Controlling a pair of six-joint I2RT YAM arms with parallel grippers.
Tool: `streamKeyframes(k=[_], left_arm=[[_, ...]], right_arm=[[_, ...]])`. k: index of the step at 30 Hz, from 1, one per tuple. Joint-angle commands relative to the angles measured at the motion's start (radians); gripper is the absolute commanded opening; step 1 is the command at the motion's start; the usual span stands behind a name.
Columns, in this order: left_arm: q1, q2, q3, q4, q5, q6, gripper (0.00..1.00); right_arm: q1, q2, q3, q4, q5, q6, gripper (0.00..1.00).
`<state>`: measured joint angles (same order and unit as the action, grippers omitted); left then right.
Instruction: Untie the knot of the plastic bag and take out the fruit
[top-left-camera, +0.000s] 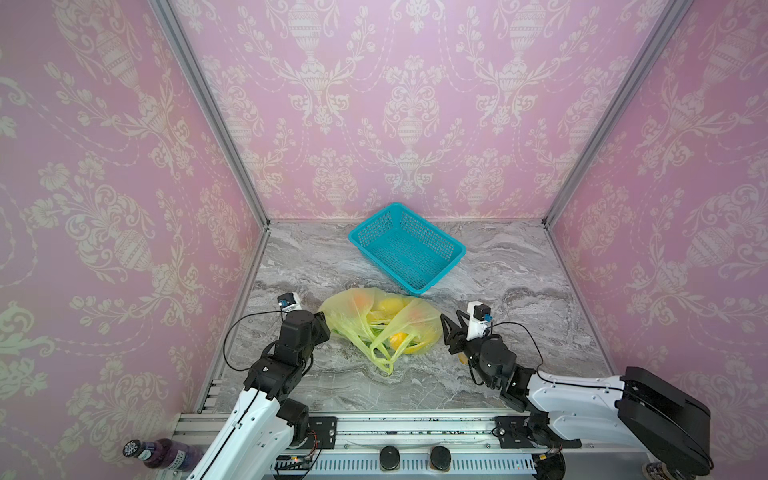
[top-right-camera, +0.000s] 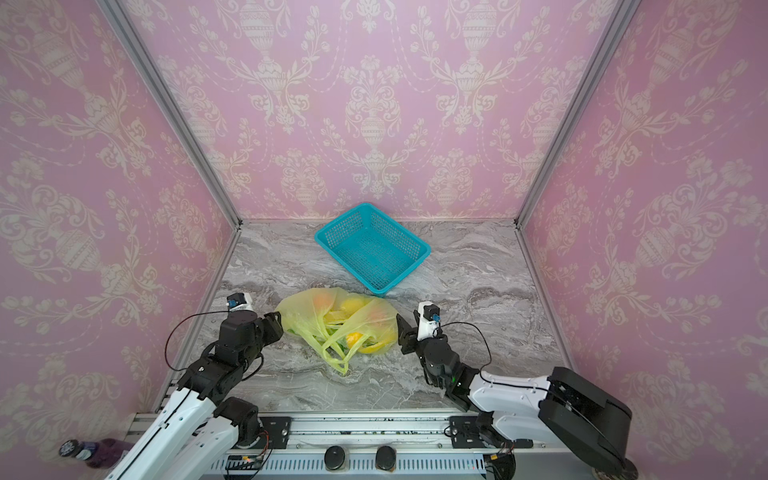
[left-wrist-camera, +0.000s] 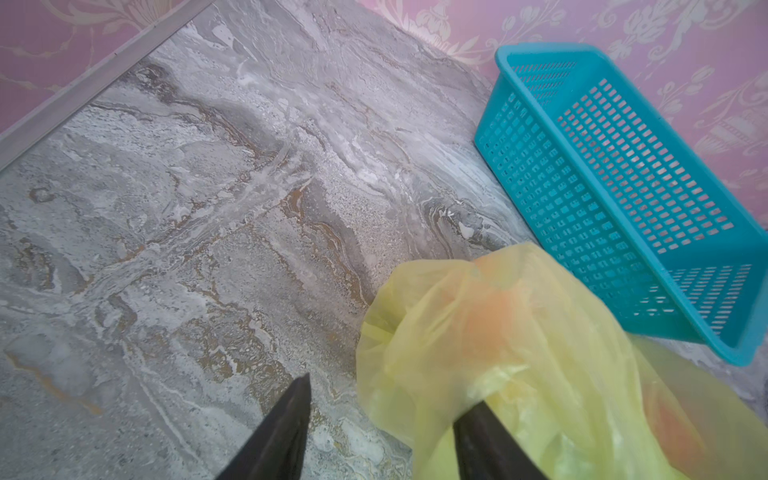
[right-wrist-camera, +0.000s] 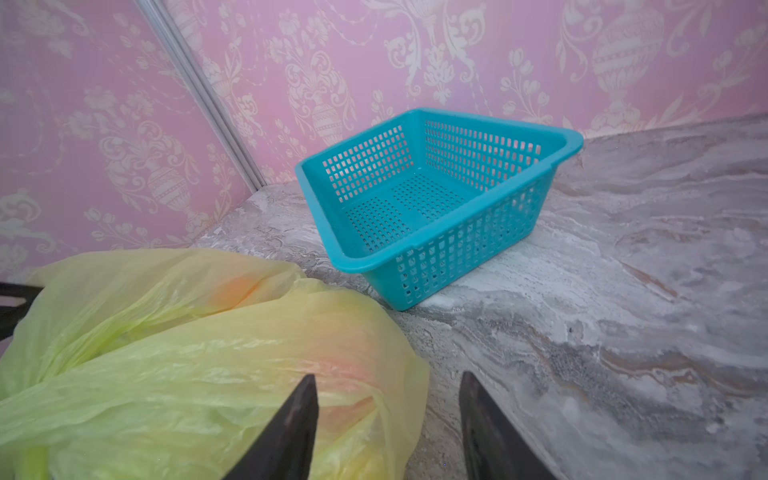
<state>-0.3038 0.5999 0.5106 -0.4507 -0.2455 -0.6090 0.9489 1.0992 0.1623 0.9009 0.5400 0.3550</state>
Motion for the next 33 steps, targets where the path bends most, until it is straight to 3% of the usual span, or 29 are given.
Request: streamKeyframes(k=[1, 6, 9, 15, 22, 27, 30, 33], left_arm=[[0.005, -0.018, 0.092, -0.091, -0.019, 0.07, 0.67], [0.005, -0.066, 0.142, -0.162, -0.009, 0.078, 0.72], [0.006, -0.088, 0.146, -0.181, 0.019, 0.067, 0.72], [0.005, -0.067, 0.138, -0.174, 0.062, 0.057, 0.72], [0.002, -0.051, 0.116, -0.139, 0.087, 0.063, 0.72], [-0.005, -0.057, 0.102, -0.12, 0.134, 0.079, 0.75], [-0.028, -0.079, 0.08, -0.093, 0.164, 0.094, 0.83], [-0.081, -0.092, 0.055, -0.07, 0.142, 0.104, 0.87]], right_arm=[[0.066, -0.09, 0.018, -0.096, -0.025, -0.202, 0.66], [0.149, -0.197, 0.135, -0.368, -0.213, -0.353, 0.68], [0.185, -0.17, 0.211, -0.491, -0.249, -0.399, 0.69], [0.212, 0.007, 0.41, -0.687, -0.16, -0.405, 0.73], [0.212, 0.255, 0.606, -0.795, -0.151, -0.424, 0.74], [0.21, 0.397, 0.723, -0.81, -0.005, -0.424, 0.75], [0.191, 0.436, 0.774, -0.817, 0.061, -0.39, 0.59], [0.145, 0.422, 0.783, -0.819, 0.025, -0.323, 0.3]])
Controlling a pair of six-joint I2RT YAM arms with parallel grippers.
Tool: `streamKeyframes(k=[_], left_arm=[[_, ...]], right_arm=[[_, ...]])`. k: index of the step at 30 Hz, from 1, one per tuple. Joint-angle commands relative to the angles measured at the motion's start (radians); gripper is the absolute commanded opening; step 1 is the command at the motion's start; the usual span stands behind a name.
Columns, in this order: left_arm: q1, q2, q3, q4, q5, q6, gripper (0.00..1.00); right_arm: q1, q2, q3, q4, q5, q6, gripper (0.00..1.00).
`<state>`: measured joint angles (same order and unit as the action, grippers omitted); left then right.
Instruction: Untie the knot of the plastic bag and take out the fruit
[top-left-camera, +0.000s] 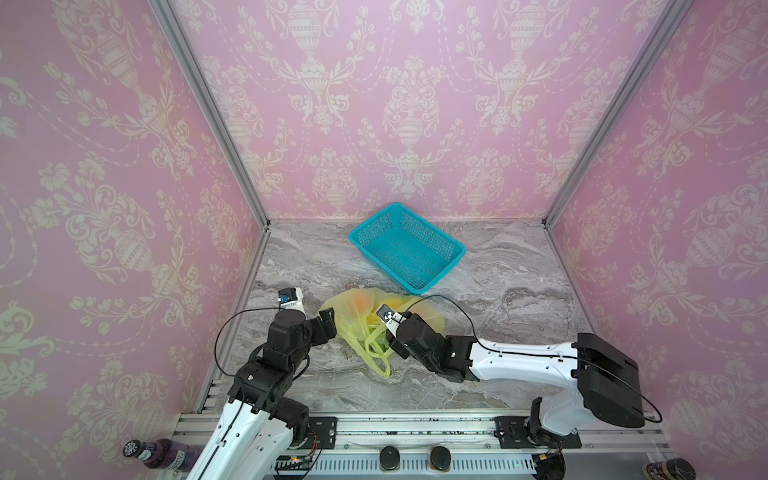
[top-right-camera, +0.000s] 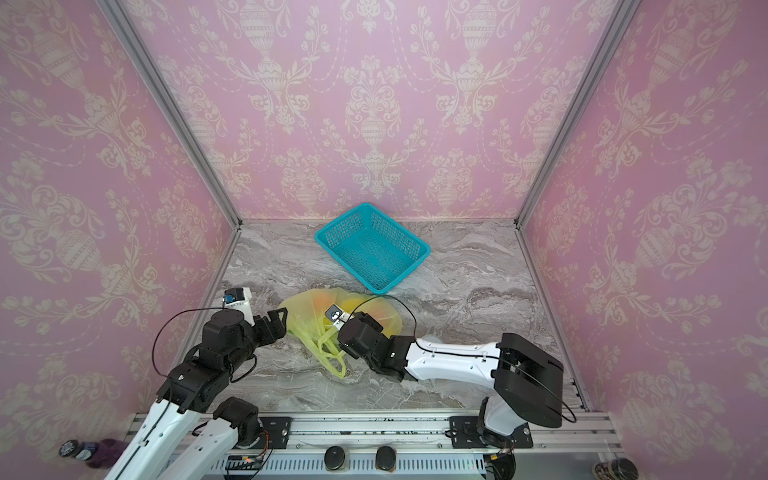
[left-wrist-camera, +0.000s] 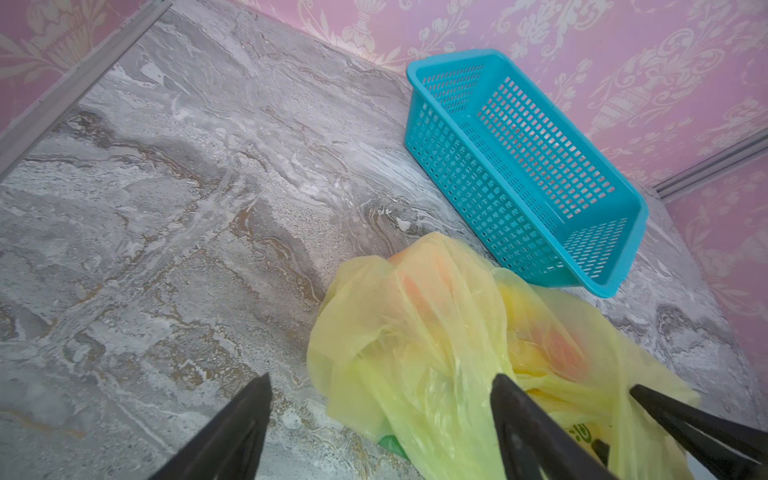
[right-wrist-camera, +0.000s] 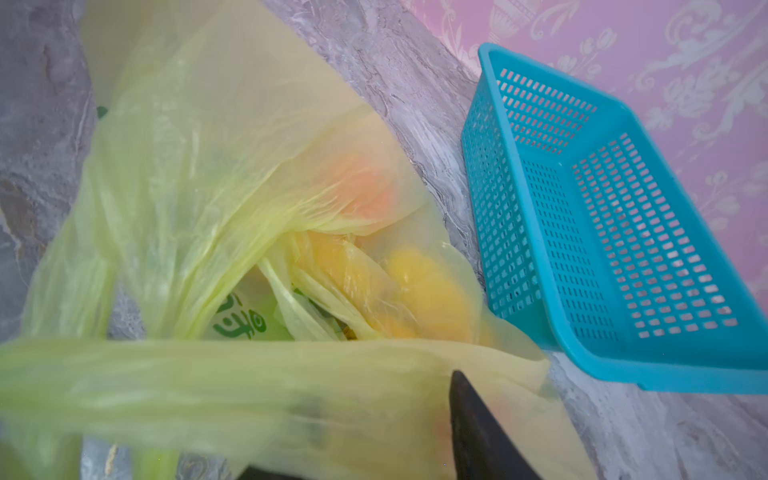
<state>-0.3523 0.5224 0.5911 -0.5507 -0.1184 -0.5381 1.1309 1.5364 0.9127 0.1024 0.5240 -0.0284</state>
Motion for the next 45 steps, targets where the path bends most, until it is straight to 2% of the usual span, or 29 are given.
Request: streamKeyframes(k=[1, 3, 5, 10, 16, 19, 22, 27, 32, 37, 41, 45], left_arm=[[-0.059, -0.012, -0.032, 0.045, 0.008, 0.036, 0.88], [-0.117, 0.01, -0.036, 0.066, -0.02, 0.046, 0.89], [-0.186, 0.034, -0.037, 0.084, -0.071, 0.061, 0.89], [-0.353, 0.064, -0.057, 0.19, -0.171, 0.139, 0.89], [-0.529, 0.131, -0.064, 0.31, -0.255, 0.27, 0.88], [-0.591, 0.222, -0.018, 0.301, -0.374, 0.308, 0.87], [-0.603, 0.313, 0.047, 0.262, -0.462, 0.32, 0.87], [-0.615, 0.382, 0.121, 0.248, -0.52, 0.395, 0.86], [-0.622, 0.401, 0.132, 0.263, -0.512, 0.485, 0.86], [-0.65, 0.456, 0.134, 0.226, -0.483, 0.561, 0.79], [-0.672, 0.498, 0.167, 0.2, -0.54, 0.575, 0.79], [-0.679, 0.531, 0.183, 0.195, -0.532, 0.583, 0.79]], right_arm=[[-0.058, -0.026, 0.027, -0.018, 0.023, 0.085, 0.21], [-0.101, -0.053, 0.012, -0.016, 0.004, 0.127, 0.08], [-0.153, -0.092, -0.02, -0.007, -0.034, 0.178, 0.0], [-0.289, -0.18, -0.121, 0.039, -0.181, 0.28, 0.0], [-0.37, -0.187, -0.15, 0.03, -0.228, 0.322, 0.0], [-0.407, -0.188, -0.166, 0.045, -0.286, 0.346, 0.0], [-0.412, -0.197, -0.179, 0.058, -0.3, 0.349, 0.0], [-0.418, -0.212, -0.192, 0.063, -0.307, 0.351, 0.0], [-0.421, -0.23, -0.201, 0.065, -0.311, 0.352, 0.0], [-0.423, -0.239, -0.205, 0.065, -0.315, 0.353, 0.0], [-0.427, -0.237, -0.204, 0.066, -0.321, 0.357, 0.0], [-0.429, -0.236, -0.201, 0.07, -0.335, 0.361, 0.0]])
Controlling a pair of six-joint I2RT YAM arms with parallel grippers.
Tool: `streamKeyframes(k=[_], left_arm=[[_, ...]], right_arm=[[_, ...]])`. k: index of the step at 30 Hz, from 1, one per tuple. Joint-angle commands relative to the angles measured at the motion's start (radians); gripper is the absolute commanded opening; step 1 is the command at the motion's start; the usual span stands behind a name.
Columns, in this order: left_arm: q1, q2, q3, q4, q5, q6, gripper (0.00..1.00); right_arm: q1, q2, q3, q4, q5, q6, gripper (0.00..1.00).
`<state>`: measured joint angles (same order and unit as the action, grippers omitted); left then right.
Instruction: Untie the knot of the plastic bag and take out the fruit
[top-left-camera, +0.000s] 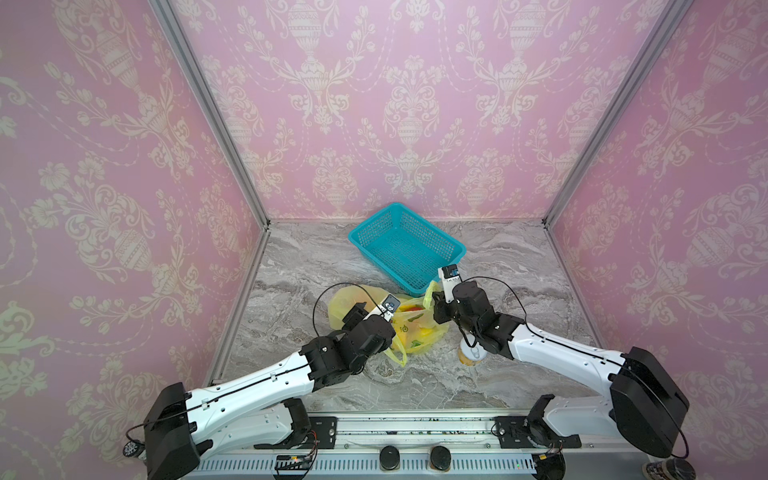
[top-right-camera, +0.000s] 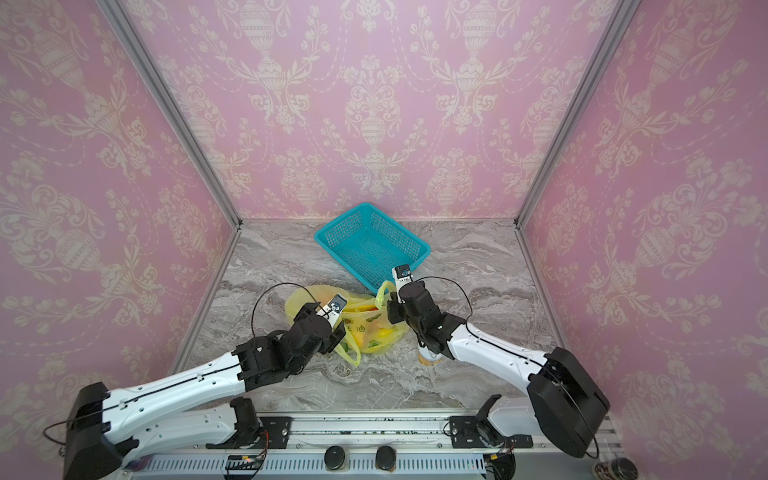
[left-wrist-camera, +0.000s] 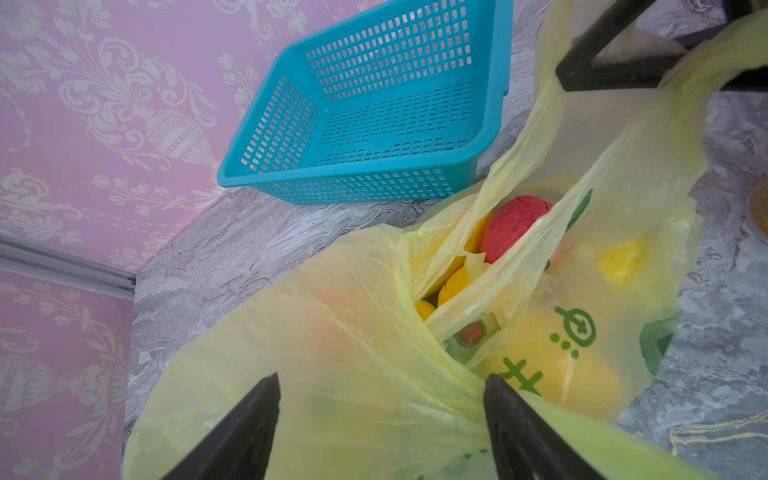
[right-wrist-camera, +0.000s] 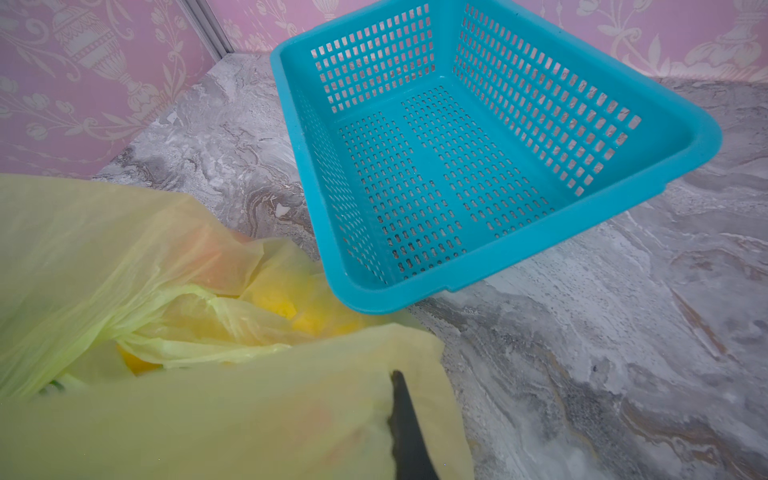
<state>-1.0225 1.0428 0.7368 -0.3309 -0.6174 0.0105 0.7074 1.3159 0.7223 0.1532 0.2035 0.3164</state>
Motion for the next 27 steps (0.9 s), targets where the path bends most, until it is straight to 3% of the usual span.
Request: streamKeyframes(k=[1, 7, 14, 20, 27], left_arm=[[-0.014, 0.015, 0.04, -0.028, -0.037, 0.033, 0.79], [-0.031, -0.08, 0.039, -0.062, -0.06, 0.011, 0.79], [-0.033, -0.175, 0.038, -0.228, -0.139, -0.112, 0.79], [-0.041, -0.08, 0.042, -0.191, -0.053, -0.071, 0.8], [-0.048, 0.078, 0.092, -0.124, -0.096, 0.013, 0.83]], right_arm=[[-0.008, -0.016, -0.011, 0.018, -0.013, 0.016, 0.0], [-0.01, -0.012, -0.009, 0.016, -0.009, 0.016, 0.0], [-0.02, -0.007, -0.009, 0.016, -0.009, 0.018, 0.0], [-0.025, -0.003, 0.007, 0.012, -0.038, 0.022, 0.0], [-0.026, -0.024, -0.002, 0.014, -0.047, 0.028, 0.0]])
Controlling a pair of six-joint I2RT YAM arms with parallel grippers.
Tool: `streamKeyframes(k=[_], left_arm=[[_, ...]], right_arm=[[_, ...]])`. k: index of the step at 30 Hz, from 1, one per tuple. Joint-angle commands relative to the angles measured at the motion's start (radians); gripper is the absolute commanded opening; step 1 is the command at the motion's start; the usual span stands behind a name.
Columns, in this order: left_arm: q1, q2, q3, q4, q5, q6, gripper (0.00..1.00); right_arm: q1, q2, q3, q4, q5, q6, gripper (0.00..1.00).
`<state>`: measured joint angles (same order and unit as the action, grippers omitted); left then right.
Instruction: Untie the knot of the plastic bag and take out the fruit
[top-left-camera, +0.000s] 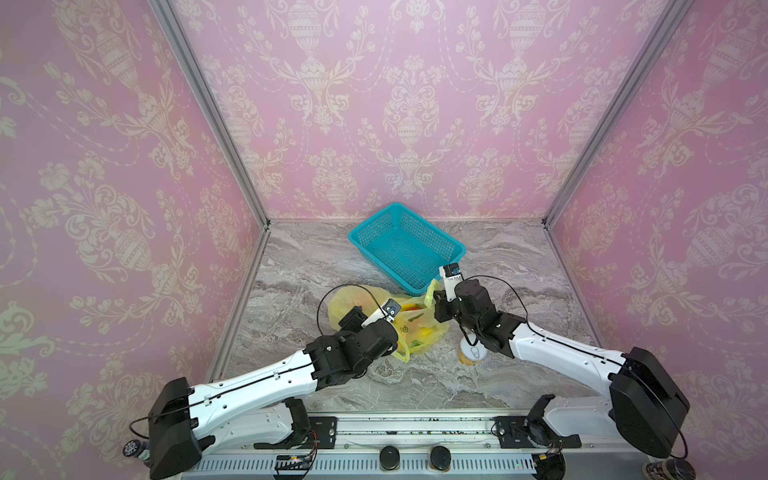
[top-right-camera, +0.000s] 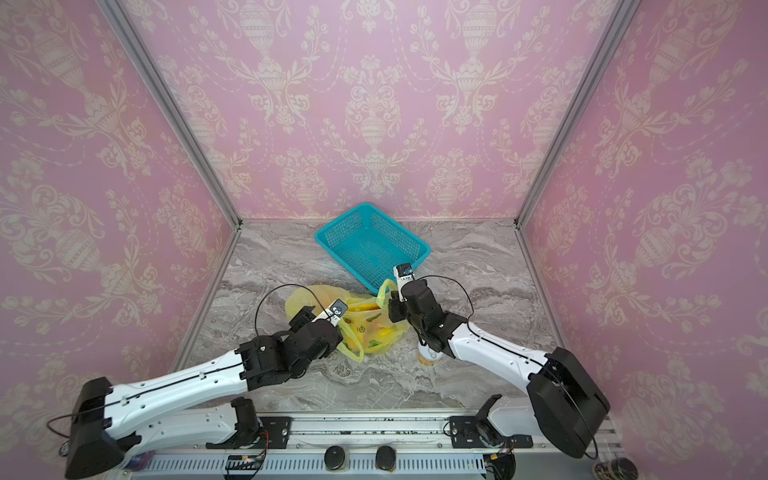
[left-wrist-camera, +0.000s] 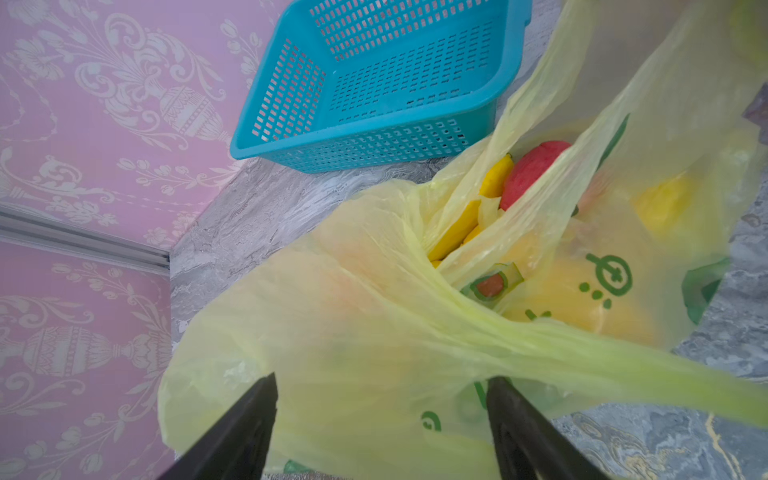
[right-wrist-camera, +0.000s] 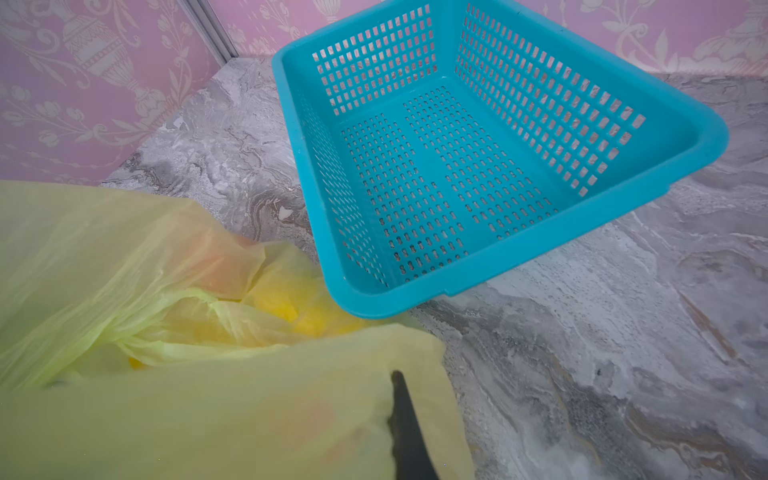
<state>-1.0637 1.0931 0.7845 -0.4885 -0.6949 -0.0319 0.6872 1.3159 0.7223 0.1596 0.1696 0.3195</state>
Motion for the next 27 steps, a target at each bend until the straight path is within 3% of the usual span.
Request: streamKeyframes(k=[1, 8, 11, 13, 15, 19, 24, 27], left_arm=[[-0.007, 0.042, 0.049, 0.055, -0.021, 0.07, 0.84], [-0.005, 0.13, 0.091, 0.175, -0.065, 0.158, 0.82], [-0.004, 0.142, 0.093, 0.233, -0.063, 0.195, 0.57], [0.001, 0.139, 0.093, 0.274, -0.063, 0.208, 0.26], [0.02, 0.125, 0.087, 0.328, -0.083, 0.219, 0.14], [0.108, 0.046, 0.099, 0.332, -0.071, 0.153, 0.06], [0.355, -0.125, 0.117, 0.239, 0.172, -0.025, 0.0], [0.422, -0.178, 0.133, 0.206, 0.151, -0.039, 0.0]], right_arm=[[-0.006, -0.023, -0.002, 0.009, -0.018, 0.026, 0.0], [-0.005, -0.015, -0.006, 0.023, -0.055, 0.036, 0.0], [-0.005, -0.016, -0.01, 0.03, -0.063, 0.039, 0.0], [-0.005, -0.022, -0.017, 0.037, -0.066, 0.041, 0.0], [-0.005, -0.032, -0.025, 0.044, -0.065, 0.044, 0.0], [-0.005, -0.054, -0.033, 0.053, -0.066, 0.045, 0.0], [-0.005, -0.085, -0.001, 0.042, -0.092, 0.032, 0.0], [-0.005, -0.113, 0.021, 0.049, -0.142, 0.005, 0.0]])
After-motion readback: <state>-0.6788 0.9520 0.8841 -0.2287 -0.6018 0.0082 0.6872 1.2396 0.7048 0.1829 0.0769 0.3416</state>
